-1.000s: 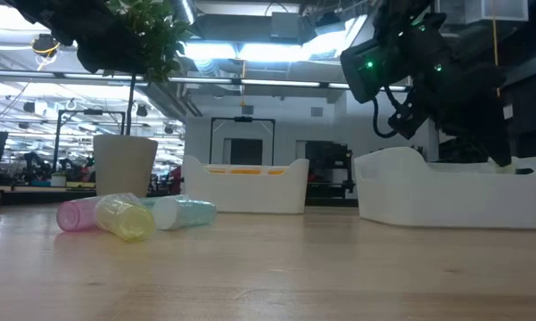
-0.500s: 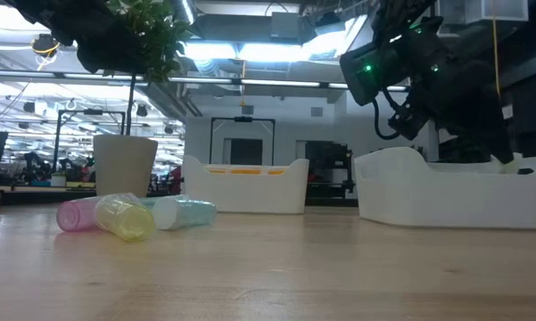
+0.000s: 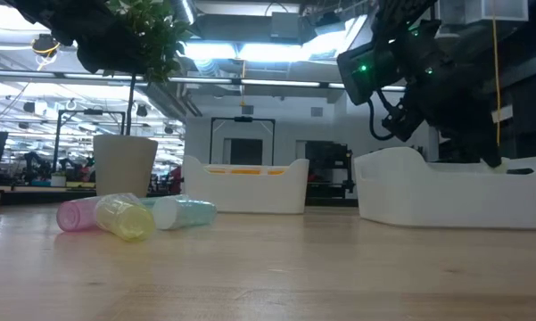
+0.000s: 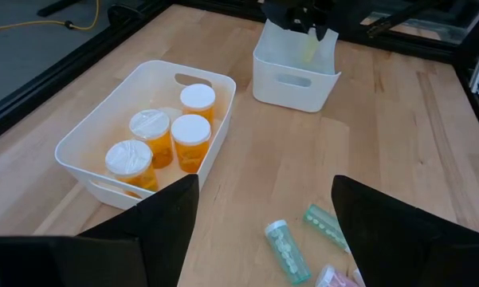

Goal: Pick and place medicine bottles into bin by pill shape (circle, oval)
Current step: Put the small yellow pill bottle into the bottom white bin

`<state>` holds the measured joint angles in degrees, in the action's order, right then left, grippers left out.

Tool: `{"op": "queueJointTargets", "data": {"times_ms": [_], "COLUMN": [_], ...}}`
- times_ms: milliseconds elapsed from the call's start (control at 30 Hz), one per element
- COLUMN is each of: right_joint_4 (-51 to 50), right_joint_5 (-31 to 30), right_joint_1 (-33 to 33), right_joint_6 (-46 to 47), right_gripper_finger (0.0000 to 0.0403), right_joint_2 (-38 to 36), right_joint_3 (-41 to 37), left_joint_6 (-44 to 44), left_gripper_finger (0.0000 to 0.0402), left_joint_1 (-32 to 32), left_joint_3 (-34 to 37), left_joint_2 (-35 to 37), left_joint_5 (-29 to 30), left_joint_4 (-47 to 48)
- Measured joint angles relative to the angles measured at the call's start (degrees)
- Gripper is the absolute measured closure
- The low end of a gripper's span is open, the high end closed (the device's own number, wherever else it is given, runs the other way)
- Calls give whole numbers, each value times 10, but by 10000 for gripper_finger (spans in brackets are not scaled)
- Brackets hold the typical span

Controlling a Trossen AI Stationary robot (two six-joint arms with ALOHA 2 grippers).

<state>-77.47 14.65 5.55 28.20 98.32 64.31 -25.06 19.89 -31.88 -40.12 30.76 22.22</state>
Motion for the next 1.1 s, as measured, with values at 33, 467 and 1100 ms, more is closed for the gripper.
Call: {"op": "queueJointTargets", "data": {"times_ms": [33, 467, 1100], "right_joint_4": [0, 12, 28], "right_joint_5": [0, 11, 11], "right_joint_1": [-2, -9, -9], "right_joint_6": [0, 0, 0], "right_gripper_finger": [283, 283, 273], "right_joint_2": [0, 0, 0], "right_joint_3": [-2, -49, -47], "left_joint_6": [0, 0, 0], "left_gripper_finger": [121, 121, 121], "left_joint_1": [0, 0, 0], "left_joint_3": [0, 0, 0], "left_joint_2": [0, 0, 0], "left_joint_5": [0, 0, -2], "left_joint_4": [0, 0, 0]}}
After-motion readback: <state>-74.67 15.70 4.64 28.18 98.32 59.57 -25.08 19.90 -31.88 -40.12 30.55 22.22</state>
